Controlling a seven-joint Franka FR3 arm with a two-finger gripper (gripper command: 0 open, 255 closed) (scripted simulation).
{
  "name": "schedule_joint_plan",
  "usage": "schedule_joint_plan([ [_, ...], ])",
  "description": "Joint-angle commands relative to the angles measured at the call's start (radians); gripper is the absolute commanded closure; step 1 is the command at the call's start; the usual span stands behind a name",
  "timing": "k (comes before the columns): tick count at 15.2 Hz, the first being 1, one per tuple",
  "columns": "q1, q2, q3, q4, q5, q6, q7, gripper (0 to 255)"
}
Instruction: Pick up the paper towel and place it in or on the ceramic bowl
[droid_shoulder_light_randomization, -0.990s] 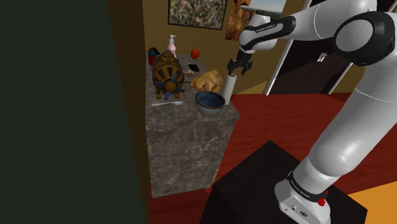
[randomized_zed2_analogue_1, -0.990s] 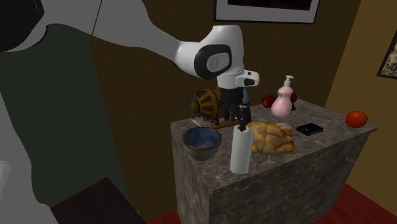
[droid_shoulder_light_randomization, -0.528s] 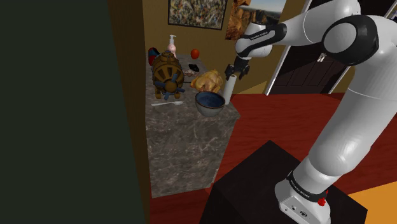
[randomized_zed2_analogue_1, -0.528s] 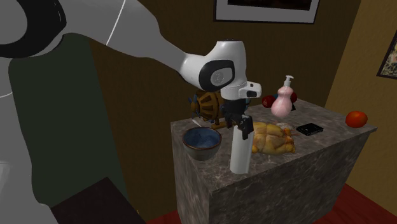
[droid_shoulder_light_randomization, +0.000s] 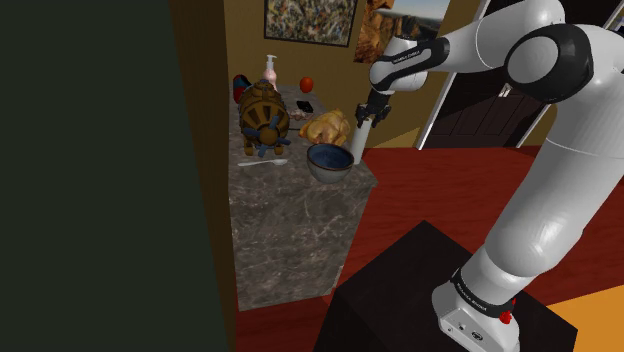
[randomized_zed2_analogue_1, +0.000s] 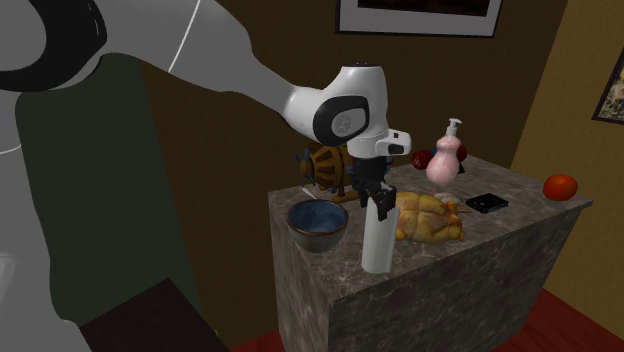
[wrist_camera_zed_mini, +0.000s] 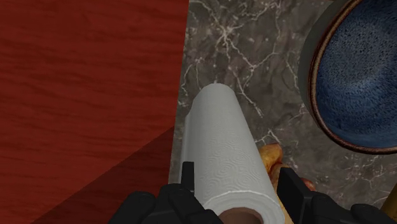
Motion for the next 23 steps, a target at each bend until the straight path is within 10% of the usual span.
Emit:
schedule_joint_plan([
  [1,0.0,0.0,0.0,0.0,0.0,0.0,0.0,255],
  [23,0.003,-0.057,-0.003,0.119,-0.017,-0.175,0.011,255],
])
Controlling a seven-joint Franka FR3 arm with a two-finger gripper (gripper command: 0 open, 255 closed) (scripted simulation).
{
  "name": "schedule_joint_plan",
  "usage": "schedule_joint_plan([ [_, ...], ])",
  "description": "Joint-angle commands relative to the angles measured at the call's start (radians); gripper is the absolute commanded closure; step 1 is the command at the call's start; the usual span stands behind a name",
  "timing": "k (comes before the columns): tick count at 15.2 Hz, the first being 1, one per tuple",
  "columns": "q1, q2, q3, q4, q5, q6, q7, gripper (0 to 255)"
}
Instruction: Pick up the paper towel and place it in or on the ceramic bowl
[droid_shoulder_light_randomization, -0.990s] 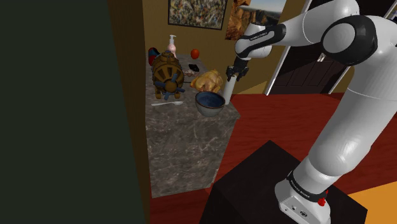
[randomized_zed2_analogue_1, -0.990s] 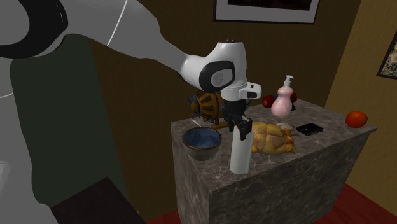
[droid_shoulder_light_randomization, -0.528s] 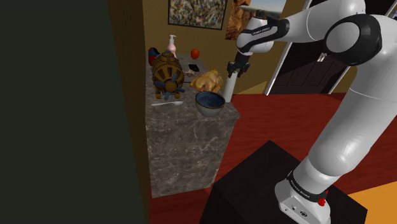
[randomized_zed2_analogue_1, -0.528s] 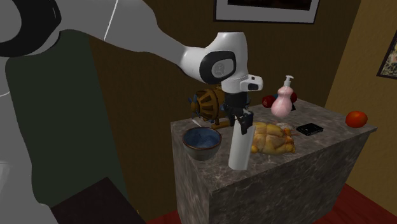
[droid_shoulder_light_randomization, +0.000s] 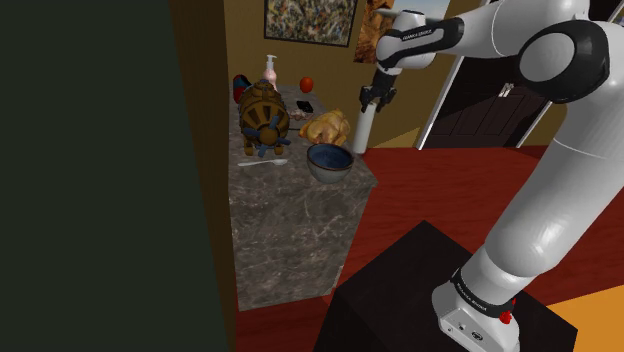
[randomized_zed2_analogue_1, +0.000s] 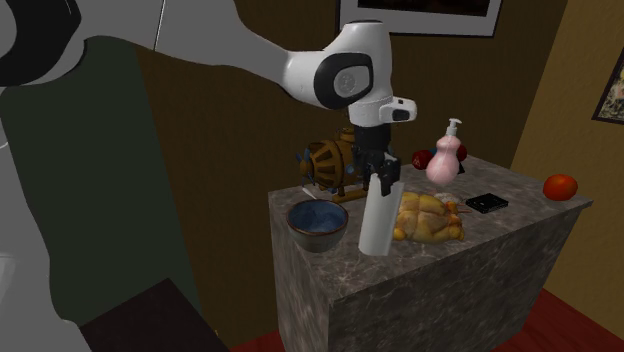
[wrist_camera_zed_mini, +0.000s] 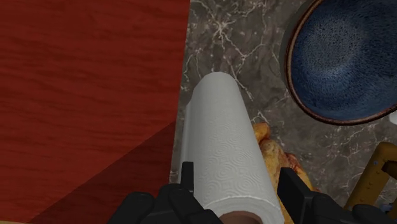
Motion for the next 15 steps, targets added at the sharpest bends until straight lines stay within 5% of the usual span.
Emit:
schedule_joint_plan([
  [1,0.0,-0.009,-0.001,0.019,-0.002,-0.028,0.0,255],
  [15,-0.001,-0.022,-0.002,0.191,-0.006,-0.213,0.002,255],
])
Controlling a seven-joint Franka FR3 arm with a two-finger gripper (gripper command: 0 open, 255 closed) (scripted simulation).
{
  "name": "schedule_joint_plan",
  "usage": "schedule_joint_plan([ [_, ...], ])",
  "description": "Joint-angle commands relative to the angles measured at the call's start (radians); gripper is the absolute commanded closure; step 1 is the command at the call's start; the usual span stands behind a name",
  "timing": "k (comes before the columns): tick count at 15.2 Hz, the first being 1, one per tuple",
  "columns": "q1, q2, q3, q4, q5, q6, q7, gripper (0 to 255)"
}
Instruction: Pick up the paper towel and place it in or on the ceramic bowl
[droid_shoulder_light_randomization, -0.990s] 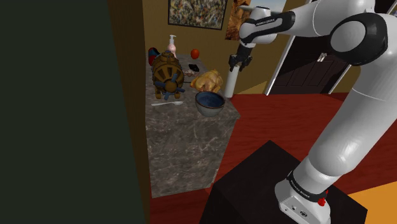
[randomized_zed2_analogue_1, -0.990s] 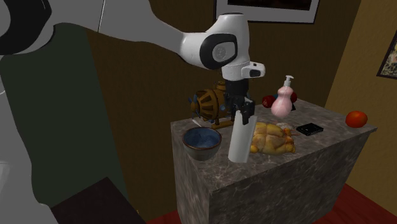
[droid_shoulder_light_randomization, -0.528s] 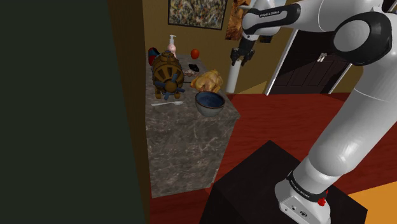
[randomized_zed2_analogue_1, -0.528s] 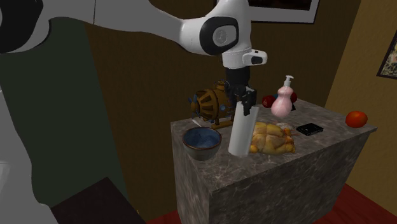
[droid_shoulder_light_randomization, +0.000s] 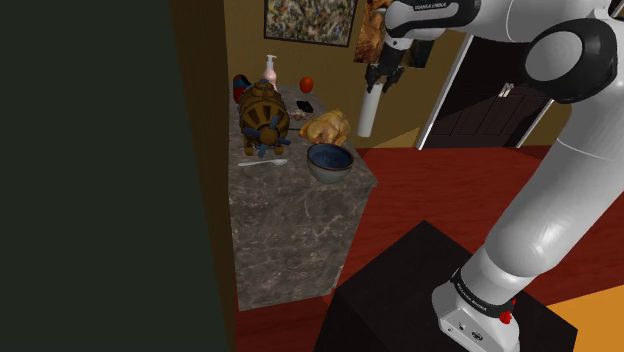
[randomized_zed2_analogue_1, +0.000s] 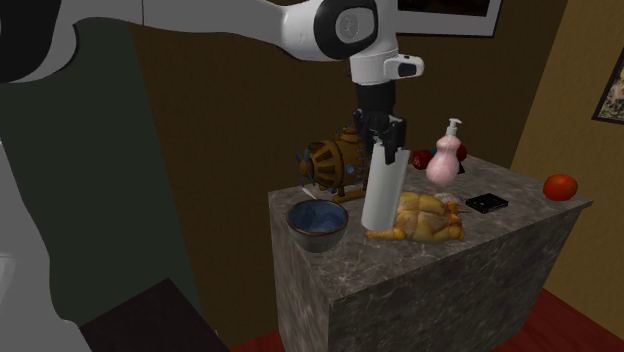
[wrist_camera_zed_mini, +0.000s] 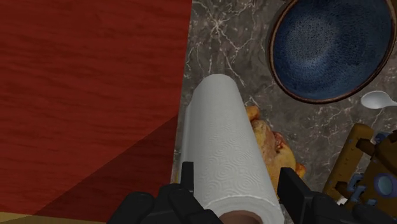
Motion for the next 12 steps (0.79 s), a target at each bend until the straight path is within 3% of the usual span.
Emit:
schedule_joint_plan([
  [1,0.0,0.002,0.0,0.033,0.0,-0.031,0.0,255],
  [4,-0.001,0.005,-0.001,0.069,0.001,-0.065,0.0,255],
  [12,0.09,-0.092,0.073,0.071,-0.054,-0.165,0.169,255],
])
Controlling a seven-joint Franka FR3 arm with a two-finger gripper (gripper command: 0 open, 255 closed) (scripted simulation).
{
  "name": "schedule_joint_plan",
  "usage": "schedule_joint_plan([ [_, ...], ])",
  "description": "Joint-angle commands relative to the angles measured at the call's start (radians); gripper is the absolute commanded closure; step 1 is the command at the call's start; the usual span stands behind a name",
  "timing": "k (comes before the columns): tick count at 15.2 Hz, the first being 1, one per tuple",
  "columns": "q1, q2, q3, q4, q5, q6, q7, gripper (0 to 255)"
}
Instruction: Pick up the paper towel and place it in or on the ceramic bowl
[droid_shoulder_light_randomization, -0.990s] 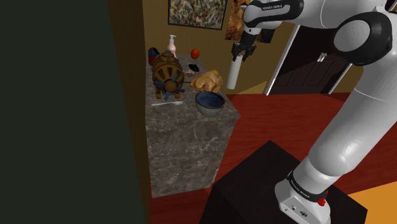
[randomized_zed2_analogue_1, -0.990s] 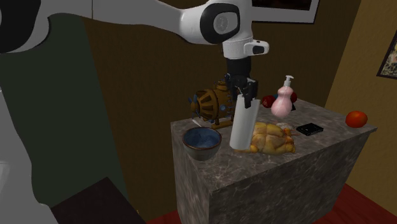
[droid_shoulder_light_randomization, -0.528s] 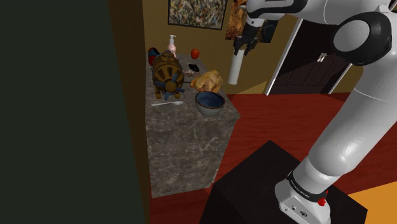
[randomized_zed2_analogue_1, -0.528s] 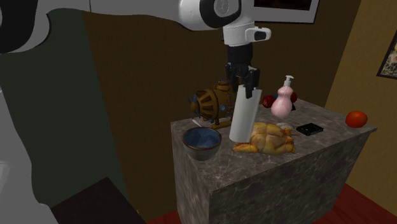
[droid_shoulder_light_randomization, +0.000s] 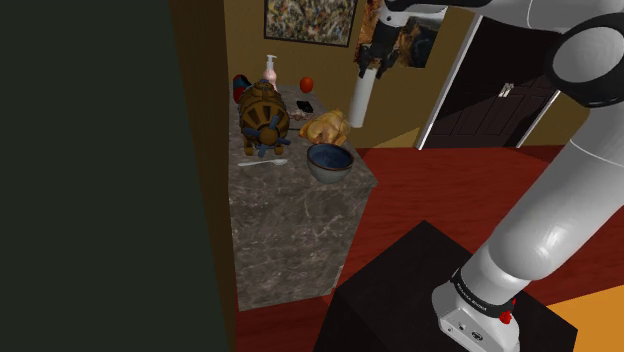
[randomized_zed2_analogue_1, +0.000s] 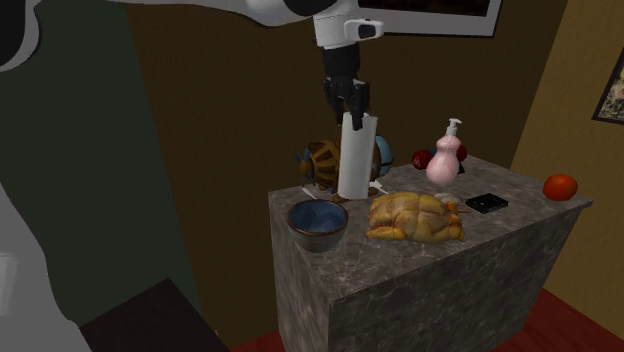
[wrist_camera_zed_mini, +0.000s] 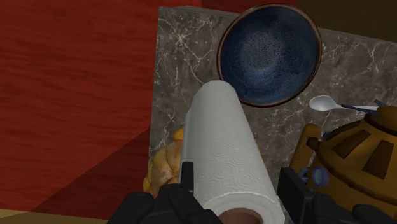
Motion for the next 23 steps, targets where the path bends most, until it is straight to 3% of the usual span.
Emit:
schedule_joint_plan([
  [1,0.023,-0.013,0.022,0.024,-0.011,-0.039,0.046,255],
  [7,0.092,-0.034,0.092,0.101,-0.039,-0.145,0.181,255],
  [23,0.091,-0.084,0.092,-0.177,-0.046,0.082,0.197,255],
])
